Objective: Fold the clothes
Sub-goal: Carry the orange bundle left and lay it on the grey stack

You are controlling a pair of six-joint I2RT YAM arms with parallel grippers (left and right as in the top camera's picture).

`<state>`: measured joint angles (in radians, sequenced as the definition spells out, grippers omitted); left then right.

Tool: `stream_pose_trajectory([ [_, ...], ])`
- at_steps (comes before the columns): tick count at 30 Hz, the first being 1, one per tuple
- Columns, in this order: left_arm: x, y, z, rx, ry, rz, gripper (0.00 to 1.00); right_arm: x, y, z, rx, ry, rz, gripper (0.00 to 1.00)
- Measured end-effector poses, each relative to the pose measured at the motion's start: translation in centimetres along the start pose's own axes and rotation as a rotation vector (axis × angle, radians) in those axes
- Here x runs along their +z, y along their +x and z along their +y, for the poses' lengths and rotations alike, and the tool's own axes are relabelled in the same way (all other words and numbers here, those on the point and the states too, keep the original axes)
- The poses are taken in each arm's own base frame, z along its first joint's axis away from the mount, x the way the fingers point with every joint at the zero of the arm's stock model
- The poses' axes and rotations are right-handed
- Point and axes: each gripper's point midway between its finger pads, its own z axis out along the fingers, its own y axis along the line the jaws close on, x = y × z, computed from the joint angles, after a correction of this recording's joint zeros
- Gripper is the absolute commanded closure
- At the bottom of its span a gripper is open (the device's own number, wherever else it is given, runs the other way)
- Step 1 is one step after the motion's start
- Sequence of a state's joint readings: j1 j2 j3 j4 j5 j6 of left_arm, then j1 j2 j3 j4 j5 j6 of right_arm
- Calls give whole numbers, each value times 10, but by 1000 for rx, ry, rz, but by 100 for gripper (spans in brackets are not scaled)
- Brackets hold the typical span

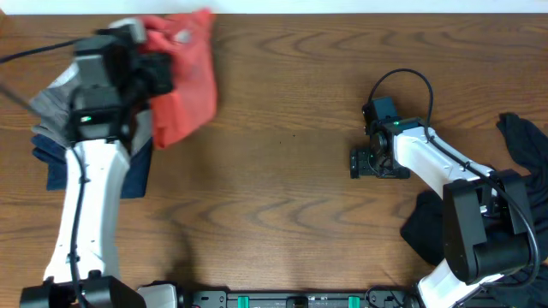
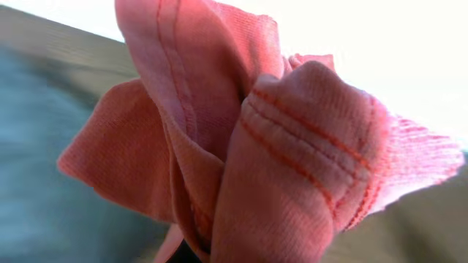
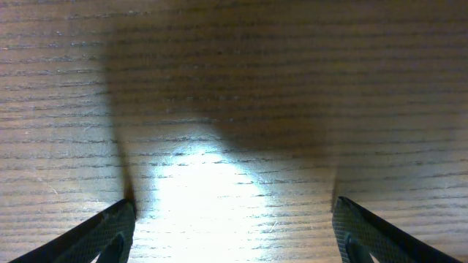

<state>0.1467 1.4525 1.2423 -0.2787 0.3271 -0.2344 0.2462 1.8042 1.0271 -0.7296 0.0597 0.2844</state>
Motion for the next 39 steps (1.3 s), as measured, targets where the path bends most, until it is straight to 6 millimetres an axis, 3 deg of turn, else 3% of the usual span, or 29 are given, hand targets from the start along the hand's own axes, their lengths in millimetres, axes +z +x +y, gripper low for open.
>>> stream_pose_trajectory([
  [4,-4,-13,53,-61,-114,-36,94,0,0,0,0,0,0,15],
  [11,-11,-23,129,-153,-247,-78,91,0,2,0,0,1,6,15],
  [14,-9,-22,152,-178,-281,-82,49,0,2,0,0,2,7,15],
  [16,-10,-23,167,-197,-305,-90,28,0,2,-1,0,2,8,15],
  [18,-15,-24,179,-228,-325,-103,16,0,3,-1,-1,3,11,15],
  [22,-24,-32,194,-280,-331,-145,9,0,4,-1,-1,4,15,14],
  [27,-21,-38,175,-286,-205,-149,8,0,4,-1,-1,4,15,14],
  [33,5,-23,113,-236,-33,-56,1,0,3,2,-1,-15,14,12],
  [36,22,1,67,-182,37,41,2,0,2,10,0,-59,11,6],
  [39,35,42,20,-115,66,178,2,-1,0,15,-2,-88,6,1],
])
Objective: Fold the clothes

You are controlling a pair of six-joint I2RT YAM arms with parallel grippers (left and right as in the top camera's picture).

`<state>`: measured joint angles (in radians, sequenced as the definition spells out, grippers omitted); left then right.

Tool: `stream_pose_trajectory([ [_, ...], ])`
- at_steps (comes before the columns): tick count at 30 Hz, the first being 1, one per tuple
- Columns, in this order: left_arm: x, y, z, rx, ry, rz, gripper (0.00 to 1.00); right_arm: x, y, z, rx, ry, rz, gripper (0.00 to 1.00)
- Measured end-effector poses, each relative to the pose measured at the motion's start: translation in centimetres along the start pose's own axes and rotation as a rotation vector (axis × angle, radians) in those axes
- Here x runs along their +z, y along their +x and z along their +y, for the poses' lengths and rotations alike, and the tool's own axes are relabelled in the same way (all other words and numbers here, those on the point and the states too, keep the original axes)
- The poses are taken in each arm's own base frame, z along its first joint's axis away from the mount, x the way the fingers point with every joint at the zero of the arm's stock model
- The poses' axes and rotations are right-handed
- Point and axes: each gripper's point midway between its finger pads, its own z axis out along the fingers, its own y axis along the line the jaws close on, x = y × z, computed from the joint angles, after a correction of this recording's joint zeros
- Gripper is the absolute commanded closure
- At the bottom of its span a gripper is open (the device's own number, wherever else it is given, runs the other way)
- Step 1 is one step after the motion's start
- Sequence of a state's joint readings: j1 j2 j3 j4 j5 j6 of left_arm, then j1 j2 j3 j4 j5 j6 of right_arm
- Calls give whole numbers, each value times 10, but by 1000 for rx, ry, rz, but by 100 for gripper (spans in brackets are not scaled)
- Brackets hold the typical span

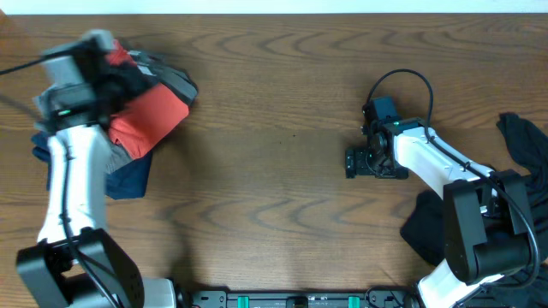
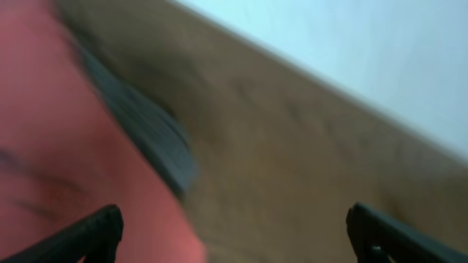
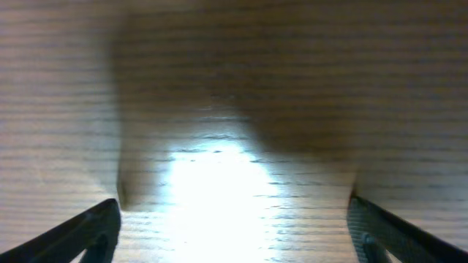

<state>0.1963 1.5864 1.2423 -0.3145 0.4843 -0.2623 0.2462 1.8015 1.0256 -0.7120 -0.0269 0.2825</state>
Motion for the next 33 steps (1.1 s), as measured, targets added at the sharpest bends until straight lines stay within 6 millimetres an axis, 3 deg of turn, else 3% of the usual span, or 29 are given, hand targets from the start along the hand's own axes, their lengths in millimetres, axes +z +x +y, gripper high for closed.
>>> stream_pose_trajectory([
  [3,16,50,-29,66,-19,157,2,-1,-2,6,-3,-32,-9,1],
  [6,26,110,-40,111,-74,351,2,-2,-2,10,-3,-58,-7,1],
  [10,22,180,-29,126,-179,618,2,-5,9,18,-16,-105,44,1],
  [15,-17,230,-11,94,-307,873,2,-10,42,15,21,-126,191,1],
  [19,-48,248,-2,63,-382,1003,2,-25,58,0,121,-125,256,1],
  [24,-72,253,1,58,-430,1061,2,-70,58,-5,161,-157,160,1],
  [28,-80,239,-8,95,-380,936,2,-109,50,-3,139,-194,-5,1],
  [33,-105,209,-29,174,-254,625,2,-159,43,-6,105,-172,-255,1],
])
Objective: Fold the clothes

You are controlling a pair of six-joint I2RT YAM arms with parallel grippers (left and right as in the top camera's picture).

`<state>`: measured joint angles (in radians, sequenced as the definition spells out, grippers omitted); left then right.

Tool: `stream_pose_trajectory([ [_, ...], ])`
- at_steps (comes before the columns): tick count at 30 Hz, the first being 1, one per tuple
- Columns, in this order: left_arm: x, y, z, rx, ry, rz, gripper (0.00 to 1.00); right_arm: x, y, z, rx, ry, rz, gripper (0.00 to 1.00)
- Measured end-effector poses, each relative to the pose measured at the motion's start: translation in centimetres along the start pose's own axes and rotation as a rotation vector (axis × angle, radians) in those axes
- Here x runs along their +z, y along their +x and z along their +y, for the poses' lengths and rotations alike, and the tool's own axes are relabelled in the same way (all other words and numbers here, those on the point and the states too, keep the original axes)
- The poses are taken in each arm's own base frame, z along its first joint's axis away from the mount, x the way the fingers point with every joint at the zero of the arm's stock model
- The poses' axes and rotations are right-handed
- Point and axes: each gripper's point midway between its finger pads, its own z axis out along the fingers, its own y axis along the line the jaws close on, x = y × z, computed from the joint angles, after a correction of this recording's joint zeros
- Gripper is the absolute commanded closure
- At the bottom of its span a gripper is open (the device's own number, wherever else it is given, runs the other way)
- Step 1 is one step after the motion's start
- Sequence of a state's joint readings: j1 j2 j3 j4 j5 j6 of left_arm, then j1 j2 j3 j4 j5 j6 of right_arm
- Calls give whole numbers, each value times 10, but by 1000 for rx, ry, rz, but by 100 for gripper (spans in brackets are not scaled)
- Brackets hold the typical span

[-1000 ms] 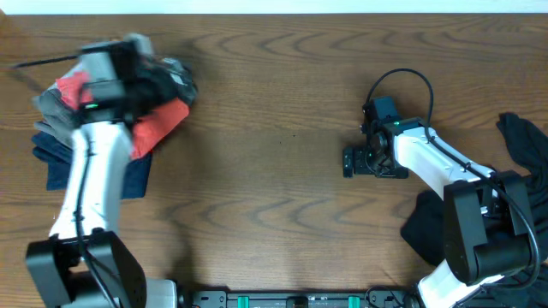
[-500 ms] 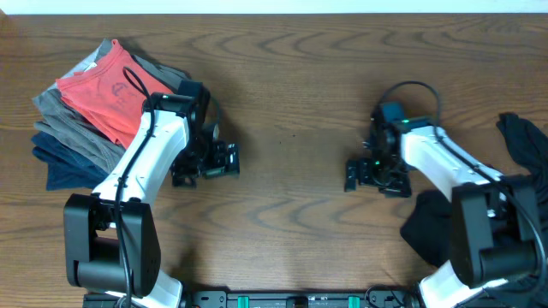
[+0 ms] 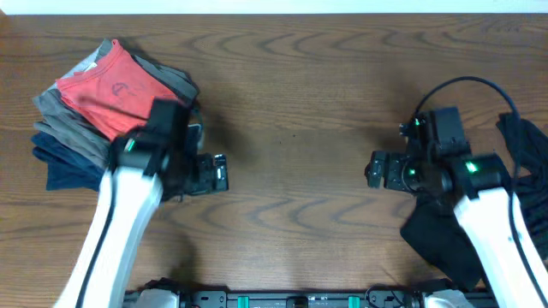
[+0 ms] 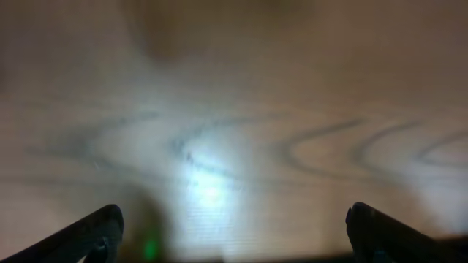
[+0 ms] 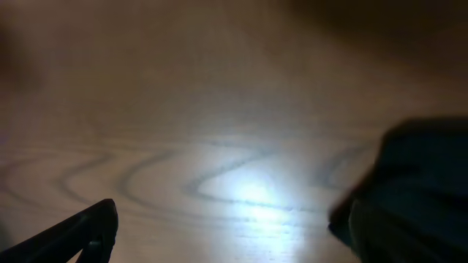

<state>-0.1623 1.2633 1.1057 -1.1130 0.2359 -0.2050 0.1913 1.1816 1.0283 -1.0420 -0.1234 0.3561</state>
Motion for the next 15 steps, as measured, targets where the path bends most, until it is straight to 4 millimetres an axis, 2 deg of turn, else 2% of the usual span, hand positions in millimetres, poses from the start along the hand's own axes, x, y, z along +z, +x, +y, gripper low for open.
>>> stream_pose_trajectory([
  [4,-39,5,-3,51,63,-286,2,-28,-8,9,-66,-18,-201,1],
  [9,-71,18,6,82,80,-575,2,-43,6,9,-89,-36,-378,1],
  [15,-82,33,14,90,89,-721,2,-50,29,-10,-24,-54,-510,1],
])
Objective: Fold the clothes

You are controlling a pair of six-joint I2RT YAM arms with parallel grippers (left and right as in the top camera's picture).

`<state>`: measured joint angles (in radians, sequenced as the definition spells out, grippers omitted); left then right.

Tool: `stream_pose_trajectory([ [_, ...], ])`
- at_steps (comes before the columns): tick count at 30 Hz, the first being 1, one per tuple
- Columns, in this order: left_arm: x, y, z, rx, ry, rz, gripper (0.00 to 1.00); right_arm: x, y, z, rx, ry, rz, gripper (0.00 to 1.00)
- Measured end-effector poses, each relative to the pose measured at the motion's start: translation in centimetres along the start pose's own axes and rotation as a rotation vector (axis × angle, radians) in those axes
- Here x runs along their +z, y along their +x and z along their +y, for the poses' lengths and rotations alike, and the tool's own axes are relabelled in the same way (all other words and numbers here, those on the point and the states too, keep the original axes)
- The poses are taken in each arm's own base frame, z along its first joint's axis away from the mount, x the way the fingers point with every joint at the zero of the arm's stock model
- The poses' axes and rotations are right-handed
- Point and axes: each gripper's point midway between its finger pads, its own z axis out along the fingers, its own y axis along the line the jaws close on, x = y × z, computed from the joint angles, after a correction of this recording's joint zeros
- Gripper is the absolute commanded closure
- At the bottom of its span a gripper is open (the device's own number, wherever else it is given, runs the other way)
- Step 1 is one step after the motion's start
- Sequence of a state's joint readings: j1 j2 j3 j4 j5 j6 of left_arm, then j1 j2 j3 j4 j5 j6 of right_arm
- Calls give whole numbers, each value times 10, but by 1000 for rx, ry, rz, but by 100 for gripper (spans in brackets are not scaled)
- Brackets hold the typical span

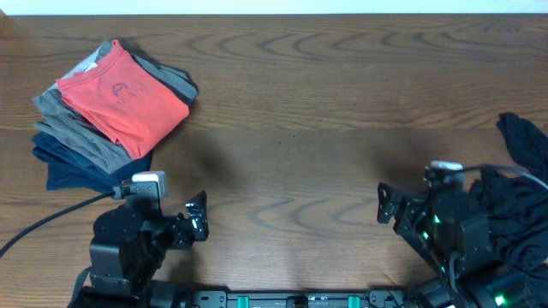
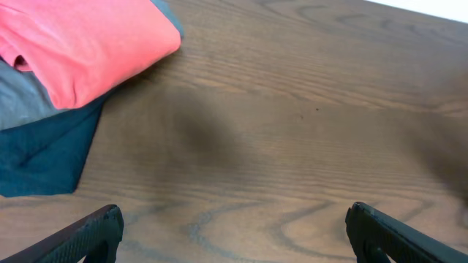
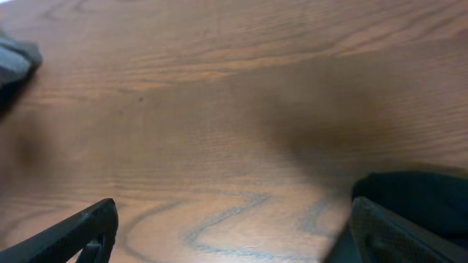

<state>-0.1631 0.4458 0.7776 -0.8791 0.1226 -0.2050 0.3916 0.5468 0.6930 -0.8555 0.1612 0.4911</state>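
Note:
A folded red shirt [image 1: 122,97] lies on top of a stack of folded grey and blue clothes [image 1: 75,144] at the table's far left; the left wrist view shows the red shirt [image 2: 80,44] over the blue one [image 2: 44,153]. A heap of black clothes [image 1: 512,201] sits at the right edge, its corner [image 3: 417,201] visible in the right wrist view. My left gripper [image 1: 199,224] is open near the front edge, nothing between its fingers. My right gripper [image 1: 387,205] is open too, beside the black heap.
The wooden table [image 1: 291,128] stretches bare between the stack and the black heap. Both arms sit low at the front edge.
Both arms have pulled back to the table's front edge. The left gripper is now well clear of the stack. Both stay open and hold nothing.
My left gripper held the red shirt up over the stack at the far left. Then the shirt lay on the stack with the gripper open beside it. Then the shirt sat flat on top and both arms had moved toward the front, where they now rest.

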Motion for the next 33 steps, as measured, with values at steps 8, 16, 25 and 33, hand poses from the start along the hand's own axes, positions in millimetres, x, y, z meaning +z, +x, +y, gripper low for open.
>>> stream_pose_trajectory([
  [8,0,3,2,0,-5,-1,2,-1,14,-11,21,29,12,1],
  [16,0,3,2,0,-7,-2,2,-1,19,-15,20,43,31,1],
  [25,0,3,3,0,-10,-3,2,-1,19,-15,19,44,33,1],
  [33,0,3,3,0,-10,-3,2,-8,12,-25,23,59,-38,1],
])
